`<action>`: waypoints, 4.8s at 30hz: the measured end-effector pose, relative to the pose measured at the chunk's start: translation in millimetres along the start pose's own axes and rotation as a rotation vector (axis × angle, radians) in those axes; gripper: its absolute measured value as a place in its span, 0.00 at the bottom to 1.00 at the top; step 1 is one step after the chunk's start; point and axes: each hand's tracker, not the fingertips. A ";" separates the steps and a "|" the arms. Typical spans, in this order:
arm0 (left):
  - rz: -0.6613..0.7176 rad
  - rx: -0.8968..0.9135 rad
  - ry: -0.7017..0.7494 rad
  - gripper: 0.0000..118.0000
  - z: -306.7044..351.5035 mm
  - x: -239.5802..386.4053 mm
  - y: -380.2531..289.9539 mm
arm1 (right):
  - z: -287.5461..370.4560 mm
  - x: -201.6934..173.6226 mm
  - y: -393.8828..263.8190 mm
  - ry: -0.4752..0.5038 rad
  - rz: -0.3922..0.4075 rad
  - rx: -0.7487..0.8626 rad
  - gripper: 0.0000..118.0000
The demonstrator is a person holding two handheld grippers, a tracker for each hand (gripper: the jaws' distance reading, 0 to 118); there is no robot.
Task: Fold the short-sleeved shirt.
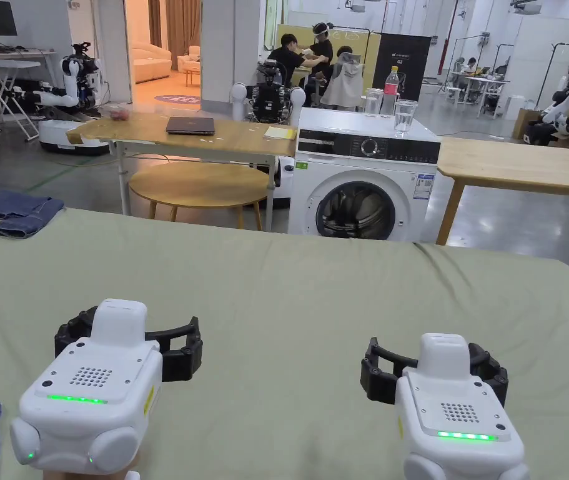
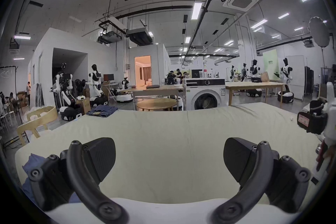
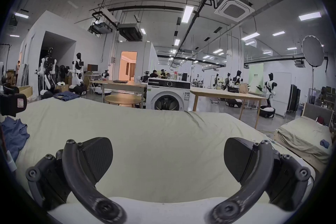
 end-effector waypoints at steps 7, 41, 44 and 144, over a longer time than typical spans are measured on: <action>-0.023 0.011 0.013 0.99 3.4 2.8 -0.9 | -0.2 0.1 -4.1 0.004 -0.023 -0.020 1.00; 0.038 -0.137 0.186 0.00 35.1 -79.7 -1.6 | 13.2 -58.0 21.8 0.115 -0.049 -0.004 0.00; 0.045 -0.206 0.257 0.00 48.9 -113.3 -5.6 | 14.6 -81.0 20.2 0.176 -0.037 -0.010 0.00; 0.022 -0.442 -0.814 0.49 -12.9 259.5 55.2 | 100.6 159.2 -9.7 -0.162 -0.107 -0.127 0.00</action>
